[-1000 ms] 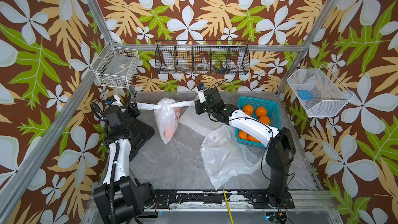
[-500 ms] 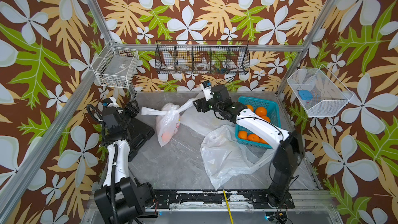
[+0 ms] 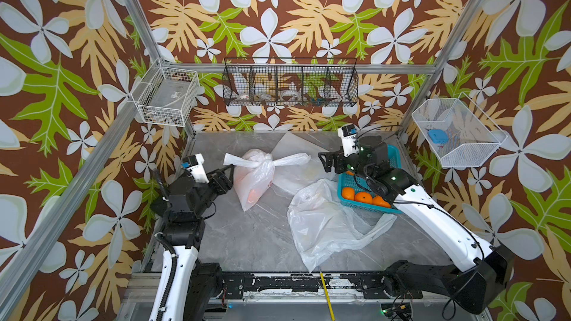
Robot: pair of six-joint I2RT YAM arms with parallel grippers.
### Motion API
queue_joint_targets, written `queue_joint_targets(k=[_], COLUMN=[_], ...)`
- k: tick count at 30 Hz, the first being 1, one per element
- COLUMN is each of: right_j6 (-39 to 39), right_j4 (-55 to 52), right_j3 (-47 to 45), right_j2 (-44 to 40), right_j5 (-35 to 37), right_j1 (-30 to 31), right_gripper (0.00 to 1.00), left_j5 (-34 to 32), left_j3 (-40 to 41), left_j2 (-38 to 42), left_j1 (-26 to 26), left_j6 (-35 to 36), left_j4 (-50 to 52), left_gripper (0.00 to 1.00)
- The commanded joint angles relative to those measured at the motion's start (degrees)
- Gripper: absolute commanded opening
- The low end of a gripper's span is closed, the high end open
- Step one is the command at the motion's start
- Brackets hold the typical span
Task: Place the oranges into plastic bags & tie knots
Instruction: Adjust the plastic bag at the center of the board.
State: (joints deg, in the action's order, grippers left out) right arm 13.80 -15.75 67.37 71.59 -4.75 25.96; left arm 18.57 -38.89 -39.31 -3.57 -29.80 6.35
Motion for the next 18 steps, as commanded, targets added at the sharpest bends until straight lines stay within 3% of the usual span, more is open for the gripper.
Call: queue_joint_targets(k=[1,4,7,13,18], right_j6=[1.03,1.18,1.75,1.23,0.29], right_j4=[-4.82,-6.52,-6.71,-8.26,-9.68], right_j3=[-2.80,-6.46,-9.84,-11.98,-12.08], right_j2=[-2.39,-5.01,-7.85,-11.41,-13.36], right_j5=[-1.69,-1.45,-1.45,-1.03,-0.29], right_j1=[-1.96,-4.46,-7.14,-11.12,-13.28], right_gripper=[1.00,1.00,1.00,1.00,0.99], left_j5=[-9.01,-17.67,-20.23,-18.70,-15.30], left_j3=[1.16,1.13,-0.47,-6.33,-8.33], left_j2=[-0.56,-5.37,-12.28,-28.30,-37.27], left_j1=[-12.45,-28.07,-38.51,-54.53,-62.34], left_j6=[-1.36,-3.10,-4.85,-5.02,-4.66], left_j4=[2.07,0.39,-3.49,-6.81,-6.88], left_gripper=[0.71,0.71,0.72,0.73,0.73])
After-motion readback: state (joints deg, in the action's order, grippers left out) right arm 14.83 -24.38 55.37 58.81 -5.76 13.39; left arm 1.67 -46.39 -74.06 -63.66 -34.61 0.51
